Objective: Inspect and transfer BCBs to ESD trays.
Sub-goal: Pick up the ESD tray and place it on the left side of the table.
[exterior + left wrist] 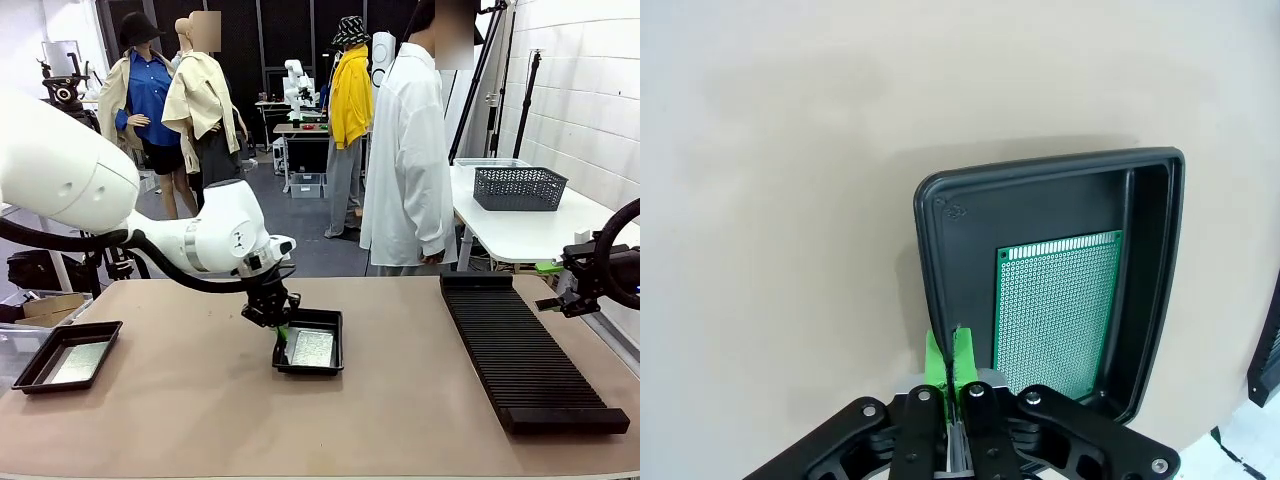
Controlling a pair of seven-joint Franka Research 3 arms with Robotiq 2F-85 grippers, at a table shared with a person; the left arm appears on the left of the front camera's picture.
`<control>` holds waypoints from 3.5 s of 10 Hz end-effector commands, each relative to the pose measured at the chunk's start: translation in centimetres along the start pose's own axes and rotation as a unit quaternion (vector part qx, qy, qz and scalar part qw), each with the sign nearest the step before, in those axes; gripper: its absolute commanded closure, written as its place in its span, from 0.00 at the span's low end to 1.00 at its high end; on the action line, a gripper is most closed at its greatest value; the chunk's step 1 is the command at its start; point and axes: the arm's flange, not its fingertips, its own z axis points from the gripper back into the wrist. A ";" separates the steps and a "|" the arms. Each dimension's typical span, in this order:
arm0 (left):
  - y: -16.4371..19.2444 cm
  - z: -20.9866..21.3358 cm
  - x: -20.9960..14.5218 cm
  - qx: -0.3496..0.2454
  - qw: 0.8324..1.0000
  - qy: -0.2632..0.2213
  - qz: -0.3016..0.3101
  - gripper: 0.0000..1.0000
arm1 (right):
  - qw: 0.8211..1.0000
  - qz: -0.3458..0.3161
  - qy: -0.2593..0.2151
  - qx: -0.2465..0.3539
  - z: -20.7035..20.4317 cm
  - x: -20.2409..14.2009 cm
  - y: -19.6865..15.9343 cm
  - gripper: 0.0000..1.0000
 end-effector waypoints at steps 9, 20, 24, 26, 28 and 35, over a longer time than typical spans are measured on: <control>12.1 3.1 -3.1 0.033 0.997 0.046 0.045 1.00 | 1.000 0.000 -0.003 -0.001 0.0 -0.2 0.1 0.00; 24.9 5.7 -5.3 0.042 0.995 0.028 0.083 1.00 | 1.000 0.000 -0.003 -0.001 0.0 -0.2 0.1 0.00; 26.8 7.4 -5.8 0.063 0.995 0.031 0.067 1.00 | 1.000 0.000 -0.003 -0.001 0.0 -0.2 0.1 0.00; 27.4 7.7 -5.7 0.070 0.995 0.033 0.064 1.00 | 1.000 0.000 -0.003 -0.001 0.0 -0.2 0.1 0.00; 27.6 7.6 -5.2 0.071 0.995 0.036 0.060 1.00 | 1.000 0.000 -0.003 -0.001 0.0 -0.2 0.1 0.00; 26.6 9.2 -5.8 0.024 0.997 0.032 0.061 0.09 | 1.000 0.000 -0.003 -0.001 0.0 -0.2 0.1 0.00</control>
